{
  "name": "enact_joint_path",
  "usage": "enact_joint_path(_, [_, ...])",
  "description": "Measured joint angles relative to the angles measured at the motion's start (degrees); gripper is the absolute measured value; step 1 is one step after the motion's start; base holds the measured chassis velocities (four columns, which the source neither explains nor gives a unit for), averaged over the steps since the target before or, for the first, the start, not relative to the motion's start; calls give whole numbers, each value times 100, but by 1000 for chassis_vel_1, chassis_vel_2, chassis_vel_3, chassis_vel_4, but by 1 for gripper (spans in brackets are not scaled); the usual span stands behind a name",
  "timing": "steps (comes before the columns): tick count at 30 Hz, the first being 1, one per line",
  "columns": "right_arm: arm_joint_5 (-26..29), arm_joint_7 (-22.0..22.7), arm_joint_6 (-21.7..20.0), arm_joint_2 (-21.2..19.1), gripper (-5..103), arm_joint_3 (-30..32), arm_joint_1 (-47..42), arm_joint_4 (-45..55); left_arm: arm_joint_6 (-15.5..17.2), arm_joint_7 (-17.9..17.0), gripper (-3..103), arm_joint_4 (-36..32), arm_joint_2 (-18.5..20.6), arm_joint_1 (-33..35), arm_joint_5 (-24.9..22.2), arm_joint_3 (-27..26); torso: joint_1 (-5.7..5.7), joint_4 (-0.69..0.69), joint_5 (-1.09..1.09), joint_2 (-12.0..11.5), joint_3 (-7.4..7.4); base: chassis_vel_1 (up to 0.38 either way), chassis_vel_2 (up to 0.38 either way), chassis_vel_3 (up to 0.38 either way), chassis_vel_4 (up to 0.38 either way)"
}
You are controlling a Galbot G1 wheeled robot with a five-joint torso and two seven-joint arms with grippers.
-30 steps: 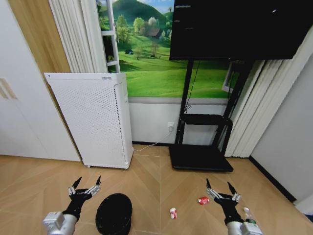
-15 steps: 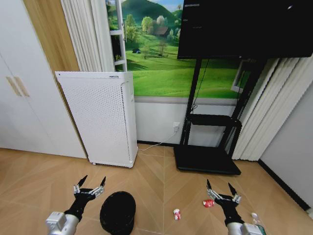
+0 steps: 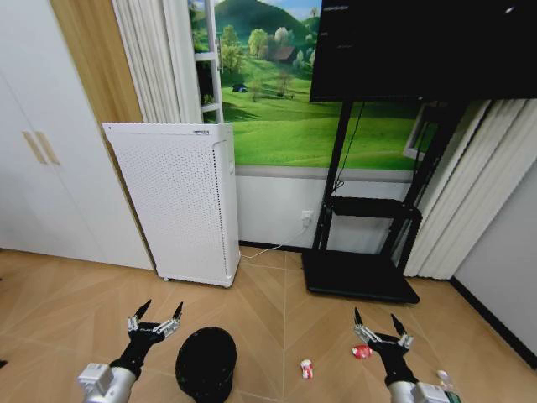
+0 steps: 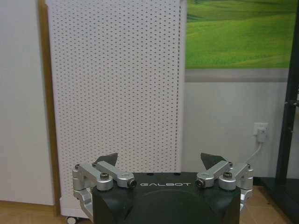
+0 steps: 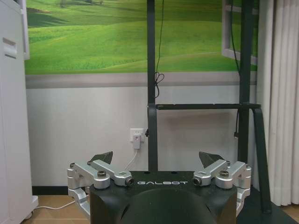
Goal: Pick up the trash bin and place the garbage on the floor into it.
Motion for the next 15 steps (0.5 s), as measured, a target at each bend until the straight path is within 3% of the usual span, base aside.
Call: enact_joint_path(15, [5, 0, 32, -10, 100, -8, 0, -15, -93, -26, 100, 15, -20, -11, 250, -30, 5, 0, 0, 12, 8, 32, 37, 31, 31])
